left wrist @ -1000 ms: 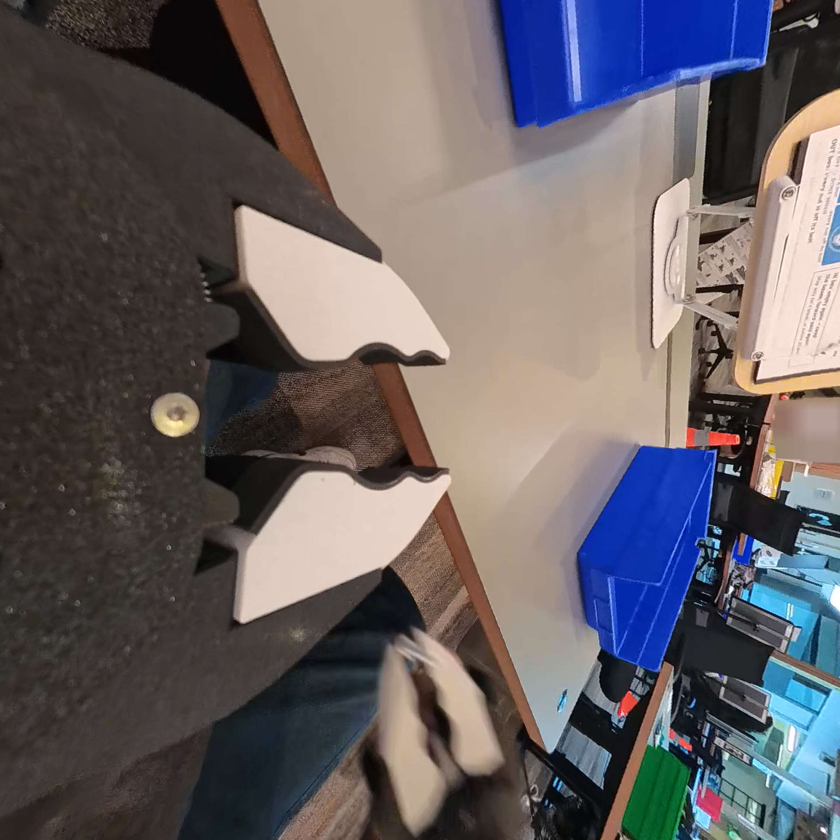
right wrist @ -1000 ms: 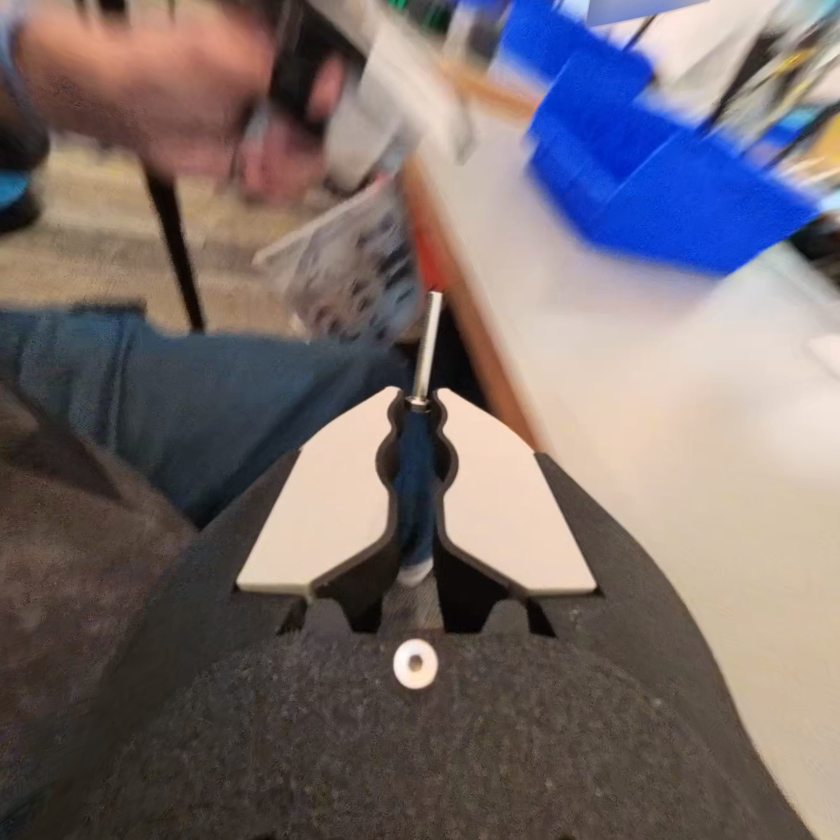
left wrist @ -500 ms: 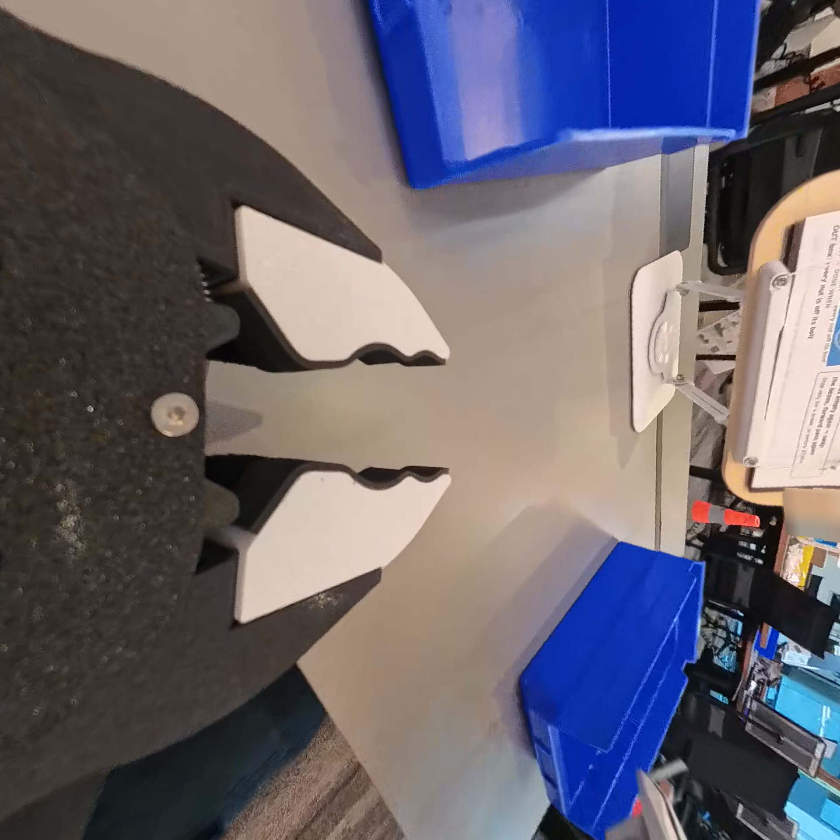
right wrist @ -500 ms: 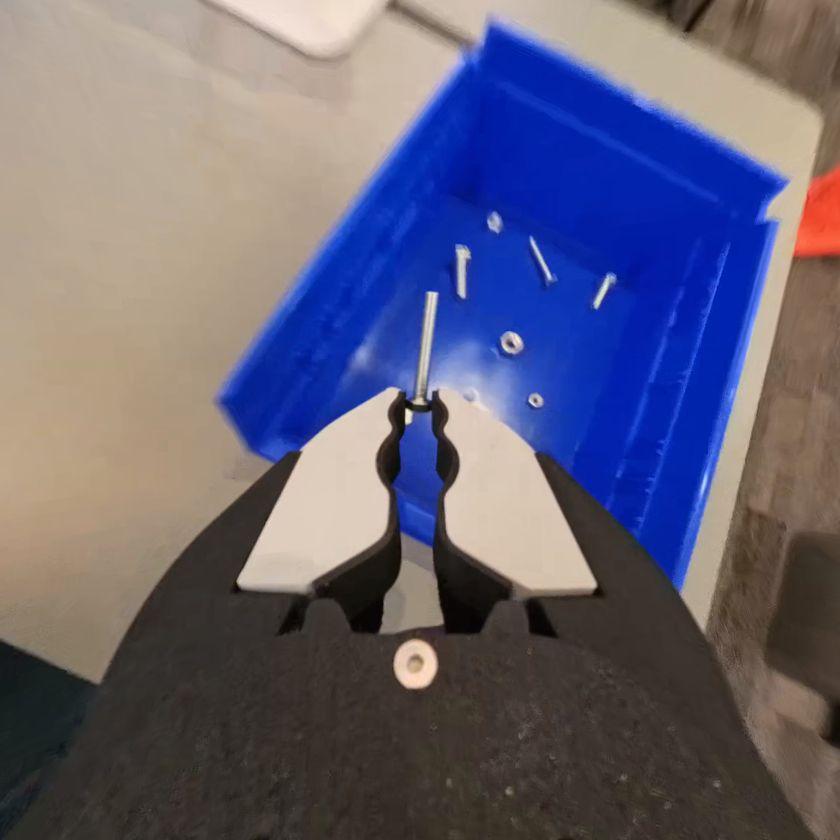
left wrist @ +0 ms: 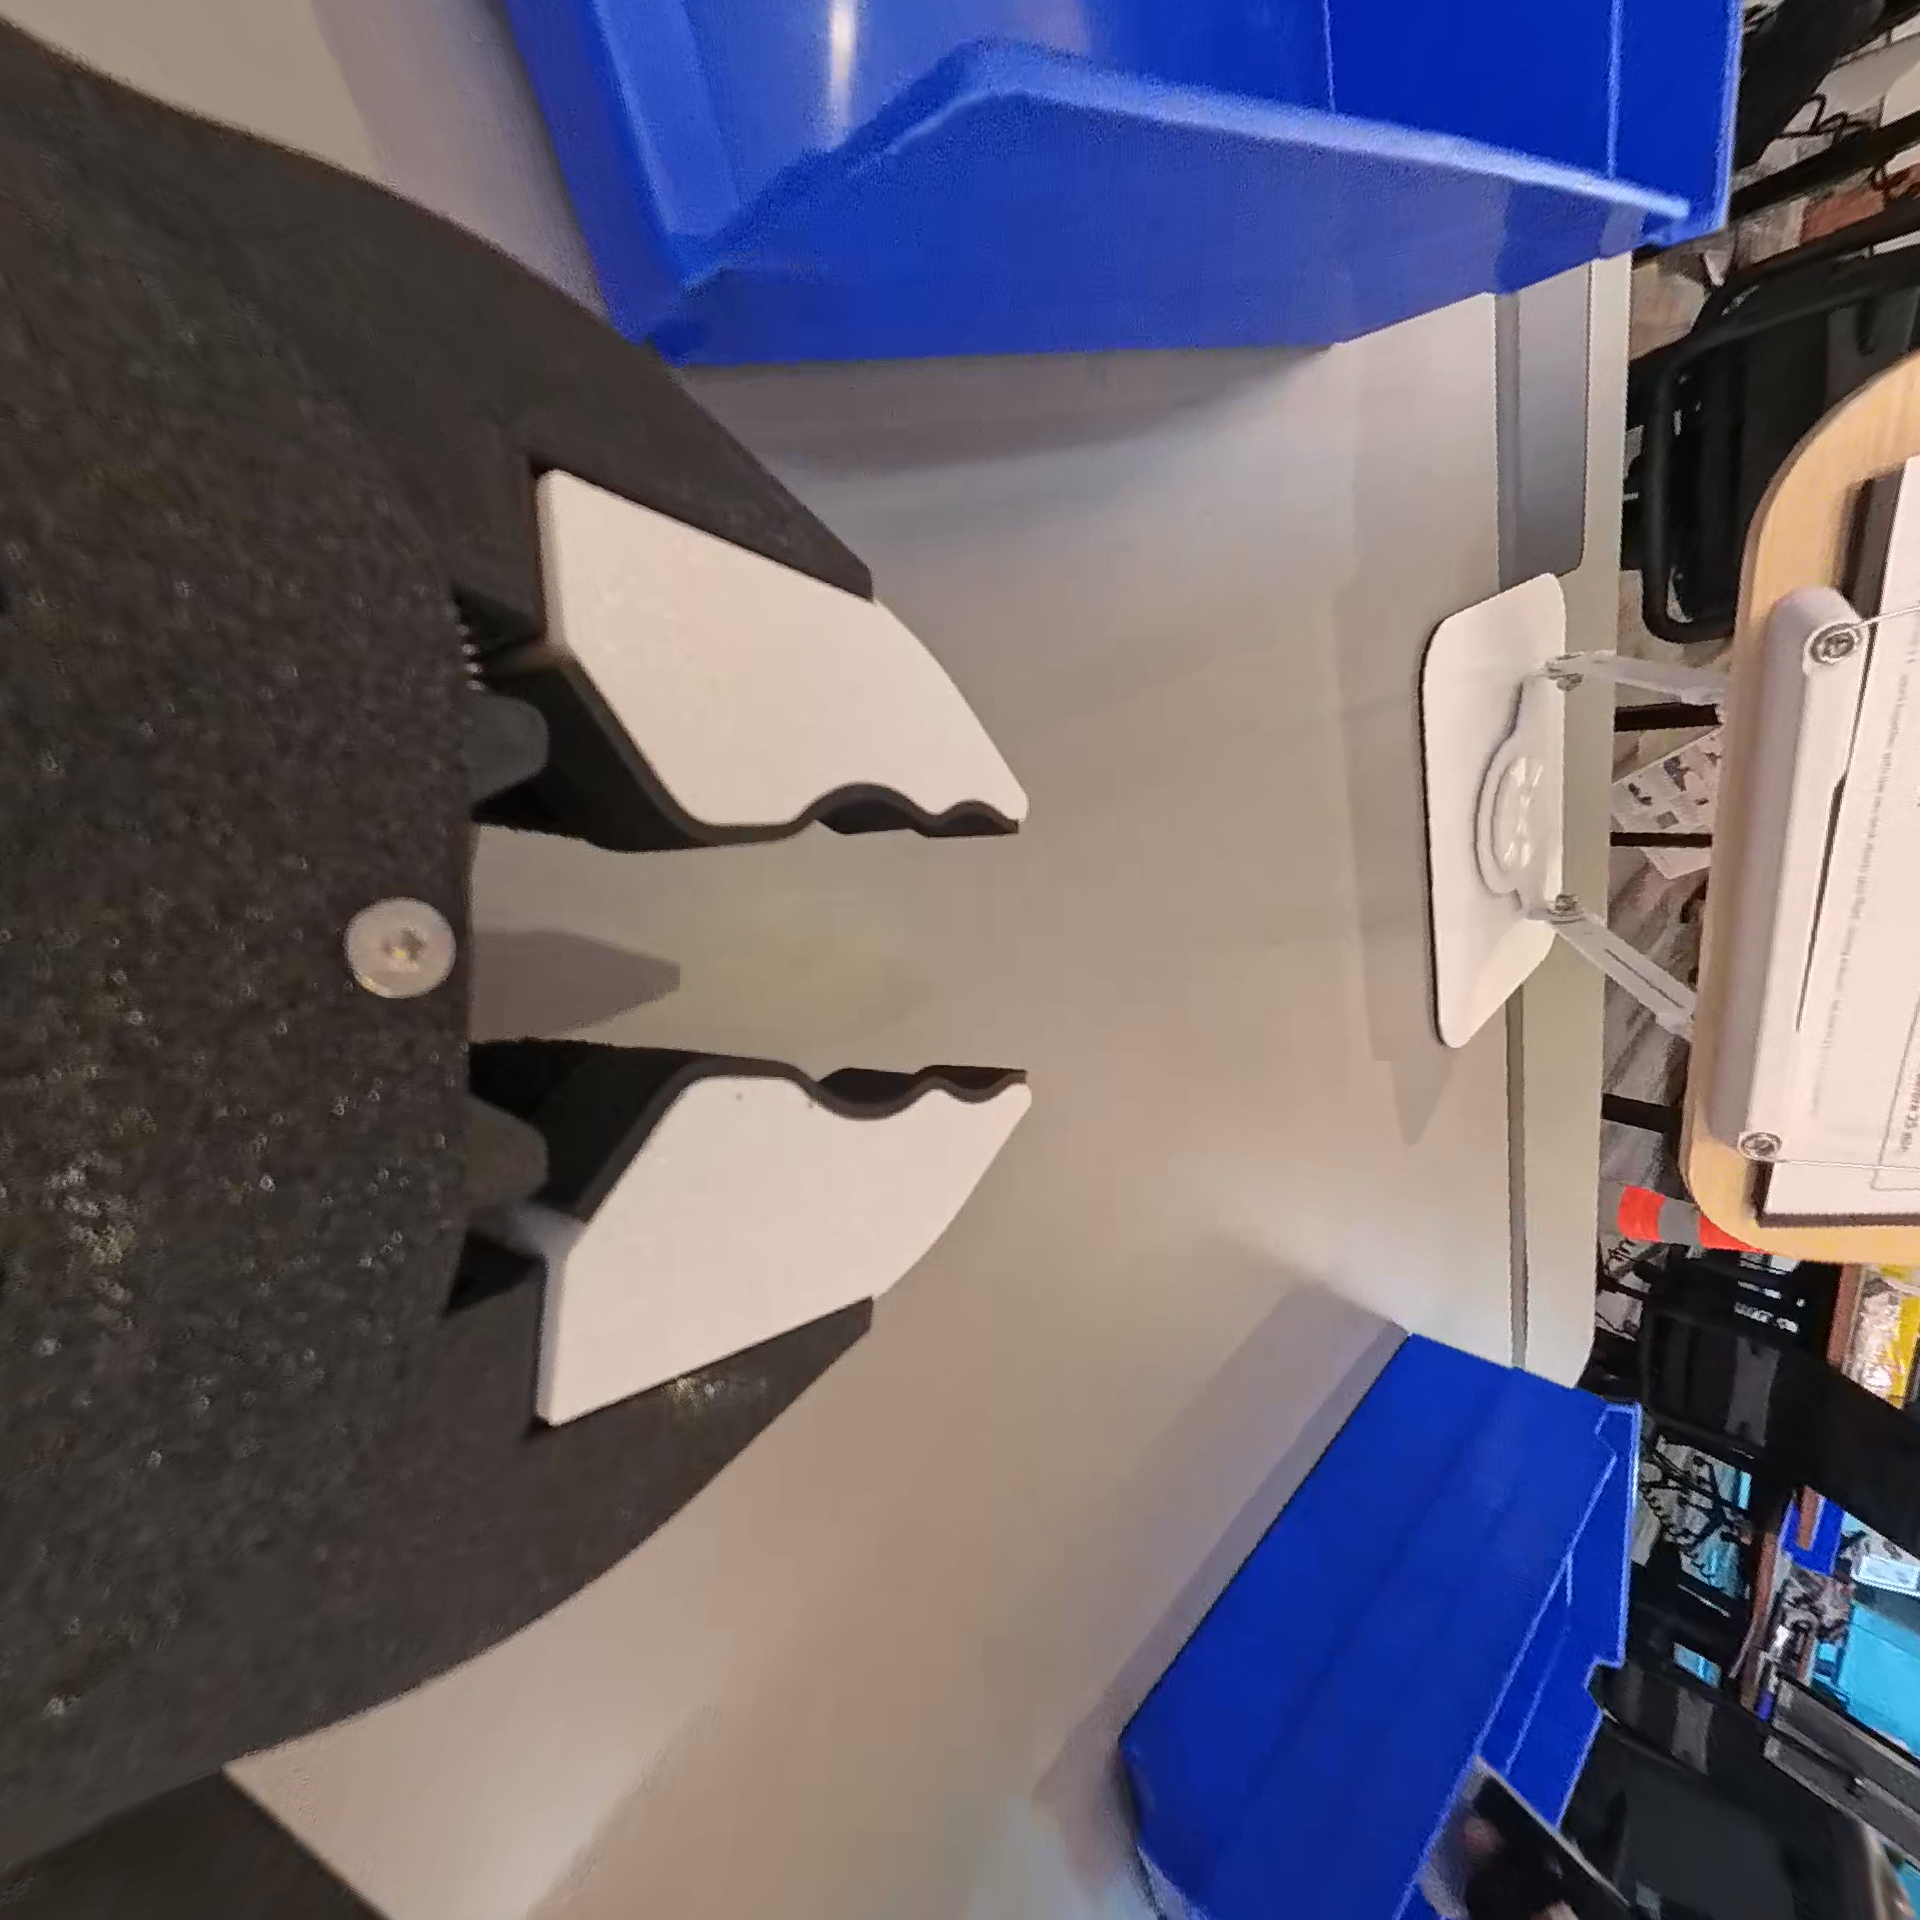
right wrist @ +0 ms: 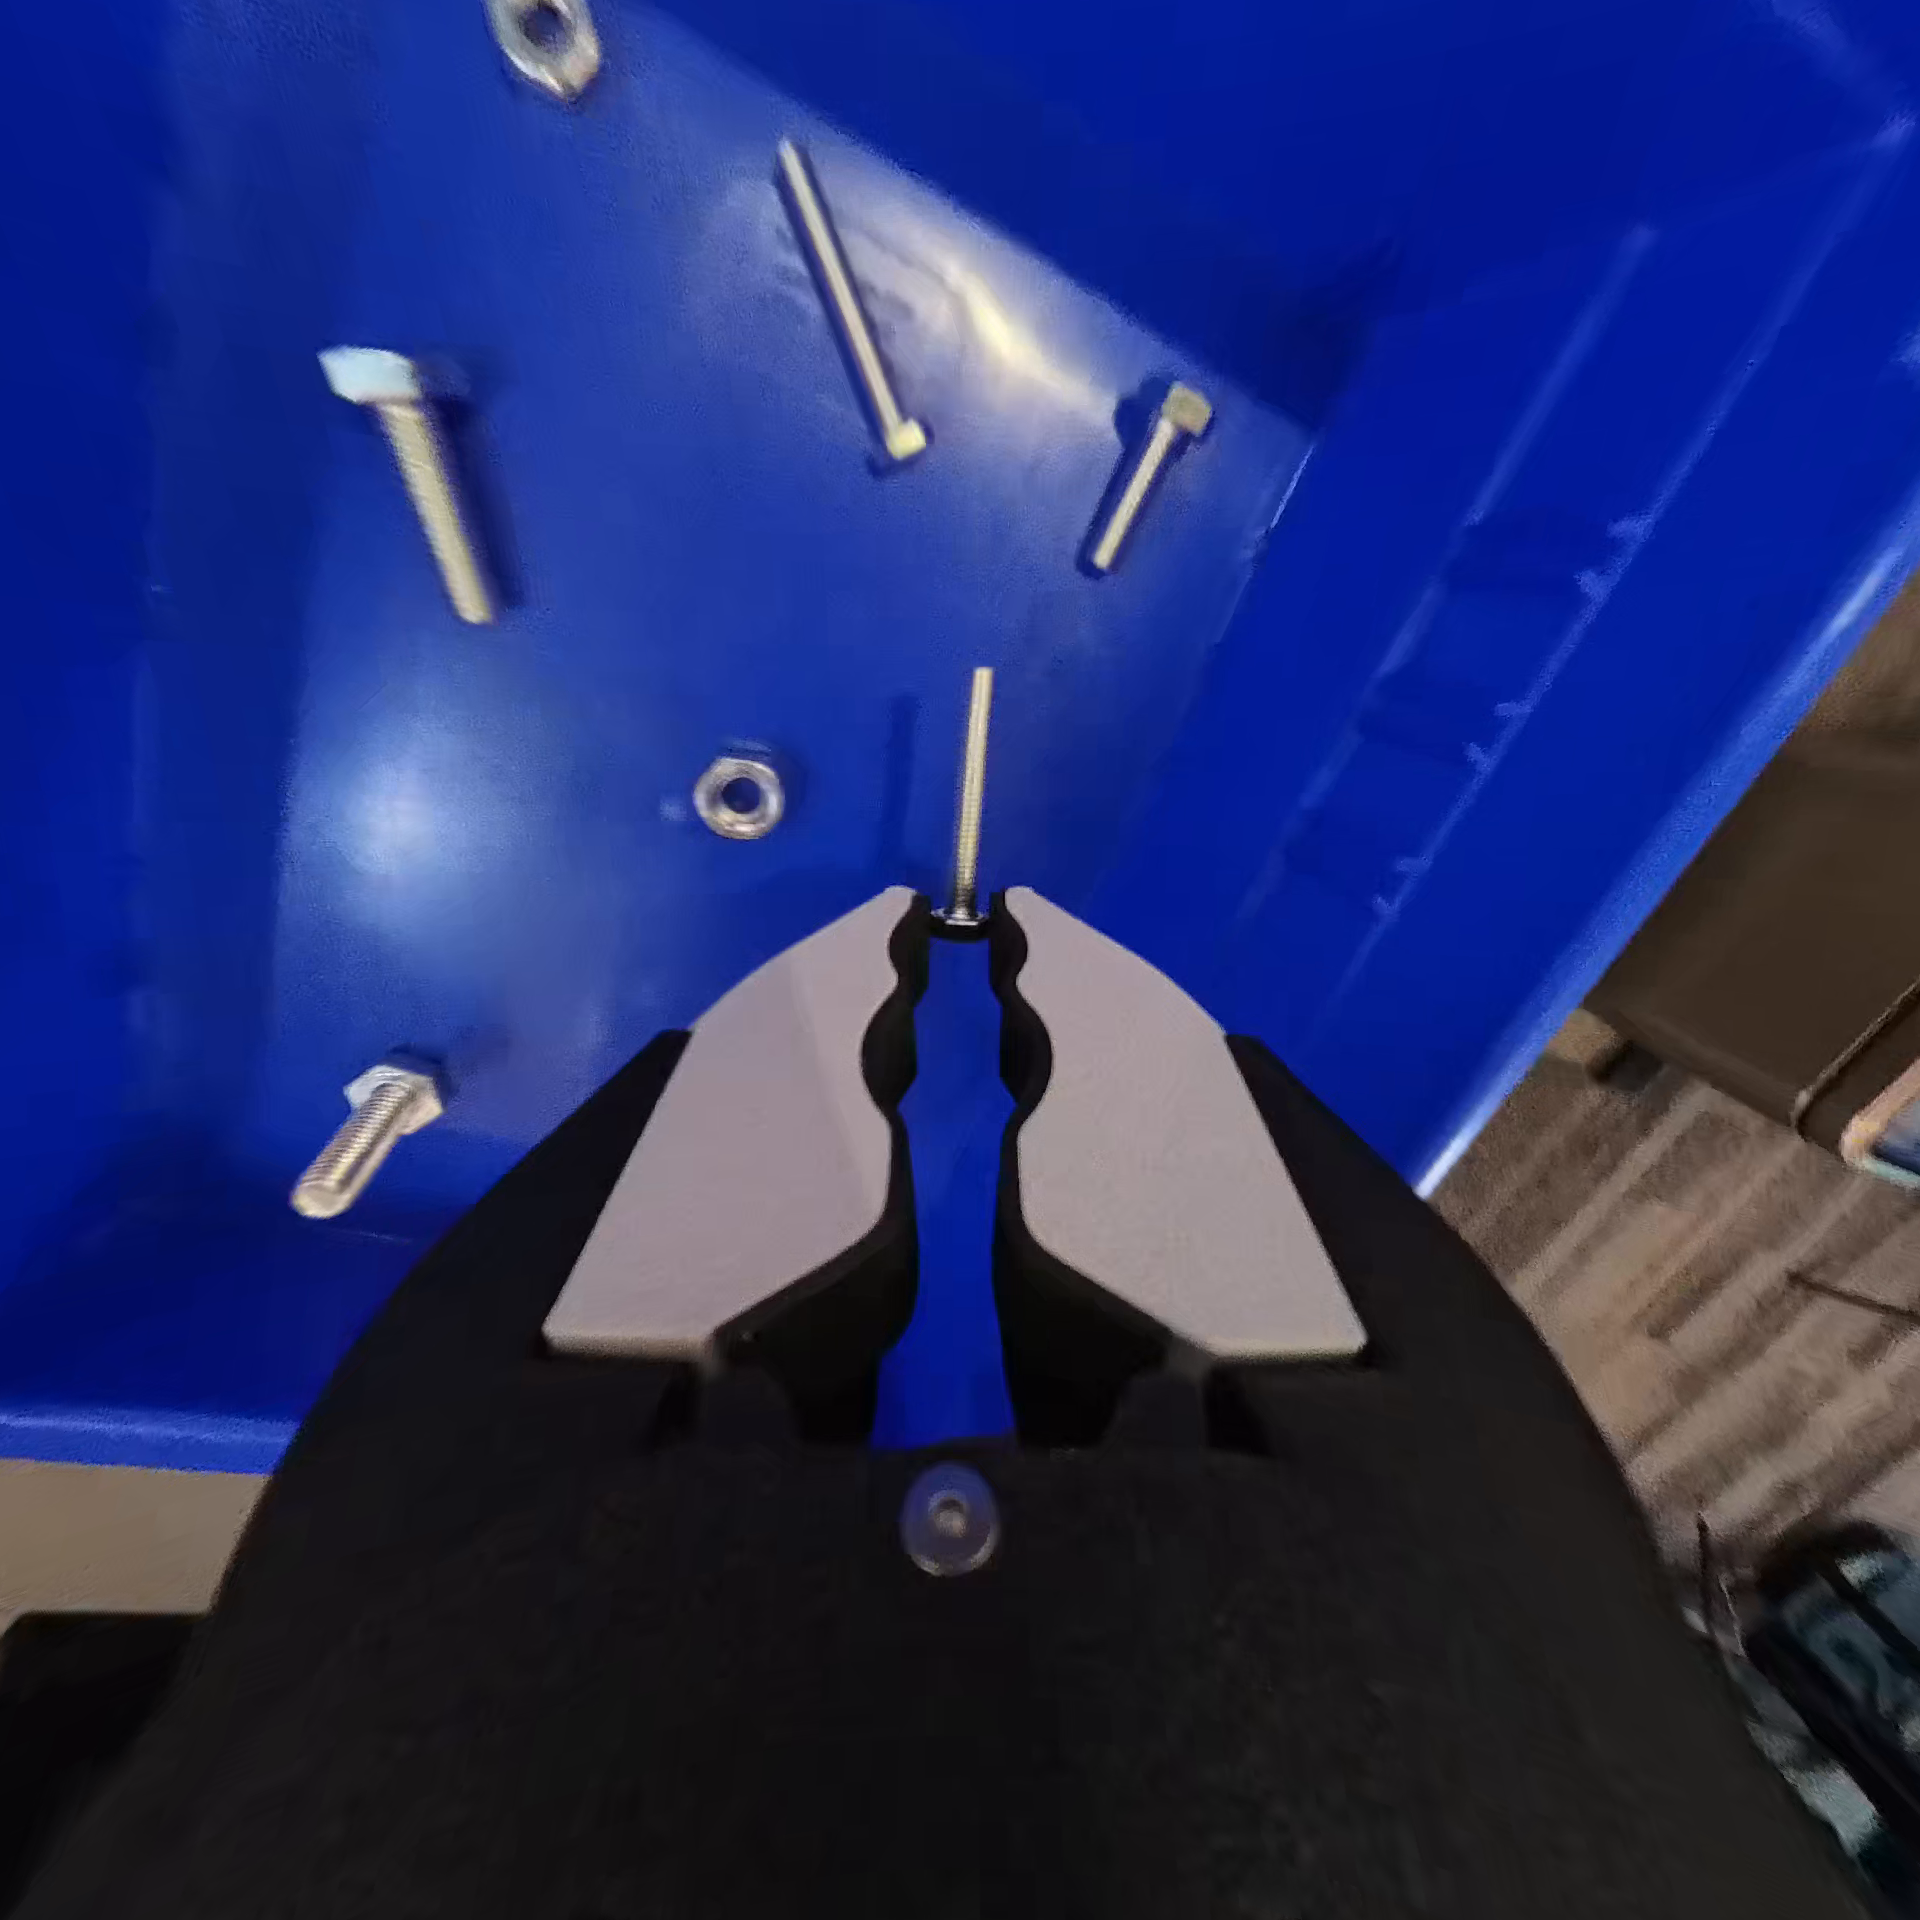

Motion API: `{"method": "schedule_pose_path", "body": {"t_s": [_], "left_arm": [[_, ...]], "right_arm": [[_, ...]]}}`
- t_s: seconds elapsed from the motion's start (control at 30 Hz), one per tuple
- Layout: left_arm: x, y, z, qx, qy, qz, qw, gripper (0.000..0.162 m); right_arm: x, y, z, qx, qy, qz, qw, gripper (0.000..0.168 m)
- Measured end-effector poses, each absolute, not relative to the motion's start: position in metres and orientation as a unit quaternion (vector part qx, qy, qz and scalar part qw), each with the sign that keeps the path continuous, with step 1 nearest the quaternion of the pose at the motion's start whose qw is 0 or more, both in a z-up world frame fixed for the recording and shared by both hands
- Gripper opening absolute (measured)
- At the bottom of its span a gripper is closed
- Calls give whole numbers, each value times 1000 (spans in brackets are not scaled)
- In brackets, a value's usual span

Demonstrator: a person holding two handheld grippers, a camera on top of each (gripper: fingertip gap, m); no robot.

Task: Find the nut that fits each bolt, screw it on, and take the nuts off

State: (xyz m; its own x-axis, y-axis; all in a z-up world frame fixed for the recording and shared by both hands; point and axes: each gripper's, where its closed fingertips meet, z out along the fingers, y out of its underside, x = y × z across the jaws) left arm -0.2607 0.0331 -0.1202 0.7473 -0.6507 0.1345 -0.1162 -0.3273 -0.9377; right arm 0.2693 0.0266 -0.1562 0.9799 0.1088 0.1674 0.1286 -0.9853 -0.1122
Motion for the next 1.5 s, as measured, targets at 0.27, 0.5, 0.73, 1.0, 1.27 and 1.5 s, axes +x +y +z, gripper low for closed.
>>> {"method": "schedule_pose_path", "body": {"t_s": [0.27,0.5,0.73,1.0,1.27,1.5], "left_arm": [[-259,33,-113,-752,263,-266,543,42],[-252,28,-112,-738,293,-256,552,41],[-252,31,-114,-740,293,-268,542,43],[-254,32,-113,-743,281,-294,532,43],[-255,35,-124,-765,285,-245,523,48],[-250,27,-122,-768,292,-276,498,46]], "right_arm": [[271,-3,-165,-989,-83,-120,-36,11],[285,6,-180,-976,-84,-179,-86,12],[297,9,-182,-960,-99,-242,-105,29],[99,42,-32,-896,-150,-74,410,42],[-138,1,-80,-694,-191,304,624,30],[-122,-3,-78,-663,-206,246,676,21]]}}
